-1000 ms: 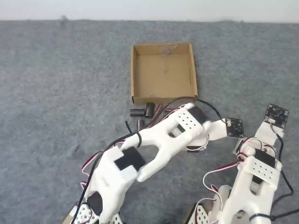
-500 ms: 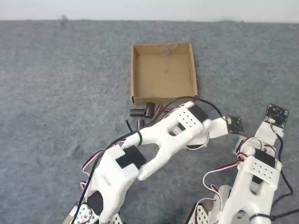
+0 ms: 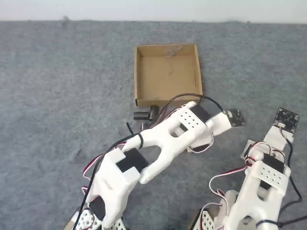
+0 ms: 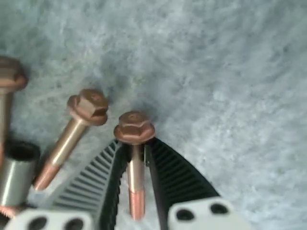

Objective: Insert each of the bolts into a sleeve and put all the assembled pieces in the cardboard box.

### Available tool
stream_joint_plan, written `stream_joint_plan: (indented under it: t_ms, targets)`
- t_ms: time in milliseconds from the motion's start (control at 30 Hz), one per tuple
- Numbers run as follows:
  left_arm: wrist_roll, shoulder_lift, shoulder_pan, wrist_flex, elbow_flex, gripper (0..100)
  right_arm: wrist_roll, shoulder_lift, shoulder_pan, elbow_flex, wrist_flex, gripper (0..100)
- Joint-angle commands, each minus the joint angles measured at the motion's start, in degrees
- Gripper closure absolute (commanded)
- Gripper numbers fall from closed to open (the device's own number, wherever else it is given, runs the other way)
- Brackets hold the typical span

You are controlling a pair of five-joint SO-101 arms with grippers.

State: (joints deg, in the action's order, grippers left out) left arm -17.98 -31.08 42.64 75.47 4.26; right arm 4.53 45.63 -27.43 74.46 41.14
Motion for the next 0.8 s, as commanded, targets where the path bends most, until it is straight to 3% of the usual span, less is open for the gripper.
stream_joint_plan:
  t_ms: [0, 367, 633, 767]
  targets:
    - [4.31, 7.12, -2.02, -0.44, 0.84, 99, 0.35, 0.40, -0.92, -1.41, -0.57, 98.9]
    - [7.21, 16.88, -5.80, -1.41, -4.09, 99, 0.35, 0.04, -0.66, -1.41, -1.10, 98.9]
    - [7.38, 29.71, -8.35, -9.41, -17.45, 99, 0.44, 0.04, -0.57, -1.41, -1.10, 98.9]
    - [11.96, 36.31, -12.57, -13.80, -23.43, 99, 0.70, -0.04, -0.57, -1.41, -1.10, 98.8]
